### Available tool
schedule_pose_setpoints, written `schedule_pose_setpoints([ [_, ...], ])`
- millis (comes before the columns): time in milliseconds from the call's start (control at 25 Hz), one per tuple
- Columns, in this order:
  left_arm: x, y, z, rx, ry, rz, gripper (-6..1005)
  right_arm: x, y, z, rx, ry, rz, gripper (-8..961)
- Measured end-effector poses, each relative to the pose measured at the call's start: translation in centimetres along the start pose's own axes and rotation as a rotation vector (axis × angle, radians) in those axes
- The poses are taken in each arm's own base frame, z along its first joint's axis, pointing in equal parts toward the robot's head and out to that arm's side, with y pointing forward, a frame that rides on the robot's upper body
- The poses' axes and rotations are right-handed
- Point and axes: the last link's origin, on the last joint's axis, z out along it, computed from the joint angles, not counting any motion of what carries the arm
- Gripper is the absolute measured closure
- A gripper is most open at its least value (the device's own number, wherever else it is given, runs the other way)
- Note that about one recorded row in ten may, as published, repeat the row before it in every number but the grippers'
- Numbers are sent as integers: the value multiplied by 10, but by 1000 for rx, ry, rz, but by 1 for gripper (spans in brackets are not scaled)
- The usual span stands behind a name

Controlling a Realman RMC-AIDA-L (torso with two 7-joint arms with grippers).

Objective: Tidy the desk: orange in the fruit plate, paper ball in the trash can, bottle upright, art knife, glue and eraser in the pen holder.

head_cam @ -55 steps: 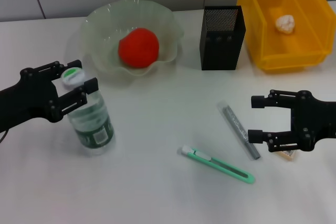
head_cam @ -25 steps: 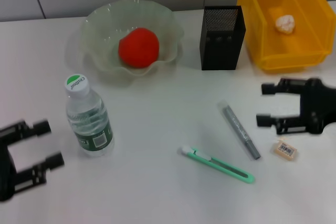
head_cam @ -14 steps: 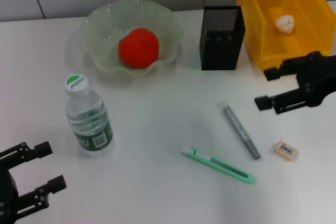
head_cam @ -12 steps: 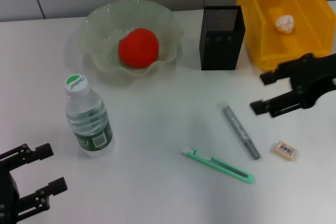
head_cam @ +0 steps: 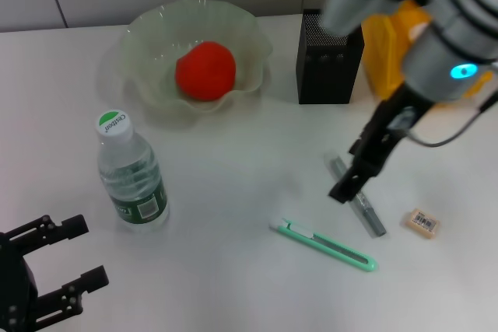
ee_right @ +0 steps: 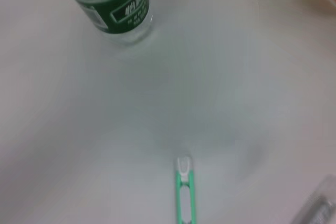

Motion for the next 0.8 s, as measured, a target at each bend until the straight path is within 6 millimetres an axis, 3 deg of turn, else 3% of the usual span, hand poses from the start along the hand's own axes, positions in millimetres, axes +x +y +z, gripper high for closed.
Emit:
schedule_pose_setpoints([
  [400,-2,1,1,17,8,25,302,-31,32,44,90,109,-79,117],
  [800,-4,-1,4,23,10,13,301,-34,53,72,89,134,-89,118],
])
